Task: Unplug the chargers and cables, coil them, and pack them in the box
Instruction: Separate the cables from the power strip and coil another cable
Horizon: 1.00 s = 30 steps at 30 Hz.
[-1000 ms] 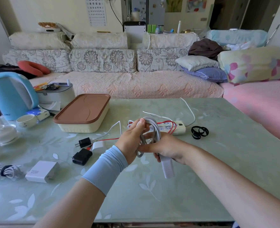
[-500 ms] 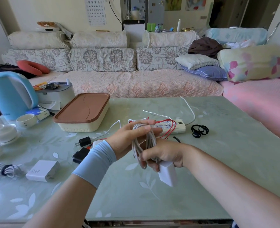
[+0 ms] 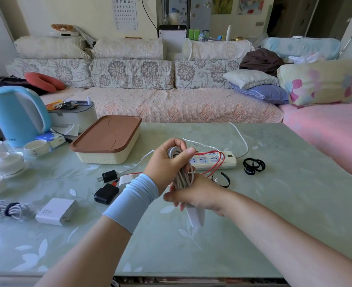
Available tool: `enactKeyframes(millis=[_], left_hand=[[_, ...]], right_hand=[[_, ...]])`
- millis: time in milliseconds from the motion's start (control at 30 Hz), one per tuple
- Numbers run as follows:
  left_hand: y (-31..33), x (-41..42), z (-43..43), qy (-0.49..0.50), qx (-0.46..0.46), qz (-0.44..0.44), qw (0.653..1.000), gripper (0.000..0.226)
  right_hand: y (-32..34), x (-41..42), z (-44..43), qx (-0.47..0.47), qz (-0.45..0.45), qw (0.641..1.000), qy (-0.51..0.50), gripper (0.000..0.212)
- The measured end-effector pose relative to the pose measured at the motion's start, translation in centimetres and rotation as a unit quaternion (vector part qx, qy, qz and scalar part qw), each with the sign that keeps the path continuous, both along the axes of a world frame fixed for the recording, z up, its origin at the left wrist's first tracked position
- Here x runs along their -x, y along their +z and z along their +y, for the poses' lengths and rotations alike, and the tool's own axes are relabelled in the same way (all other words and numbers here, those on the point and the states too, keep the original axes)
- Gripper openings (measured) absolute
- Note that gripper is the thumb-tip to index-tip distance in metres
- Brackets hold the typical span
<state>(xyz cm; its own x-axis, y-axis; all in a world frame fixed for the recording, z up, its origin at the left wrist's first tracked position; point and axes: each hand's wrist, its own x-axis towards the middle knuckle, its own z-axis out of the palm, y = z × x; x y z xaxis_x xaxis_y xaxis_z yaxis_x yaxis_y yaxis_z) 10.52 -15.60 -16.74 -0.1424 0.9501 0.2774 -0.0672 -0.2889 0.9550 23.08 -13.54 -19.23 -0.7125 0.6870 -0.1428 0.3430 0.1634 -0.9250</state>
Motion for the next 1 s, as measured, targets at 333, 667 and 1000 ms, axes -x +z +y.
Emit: enactKeyframes(millis=[333,667,1000], left_hand=[[0.4,0.8,-0.2,-0.039,0.054,-0.055,0.996,0.008],[0.7,-0.6,0.3,-0.018,0.066,-0.137,0.988,0.012],[-1.3,0.3,-0.9,-0.194,0.188,0.024,0.963,0.049]], right_hand=[[0.7,-0.2,-0.8,0.044,0.012,0.999,0.008,0.023],[0.4,-0.4,-0.1,0.045,0.01,0.999,0.021,0.034],[1.2,-1.9,1.0,0.175,0.083,0.979,0.064,0.027]])
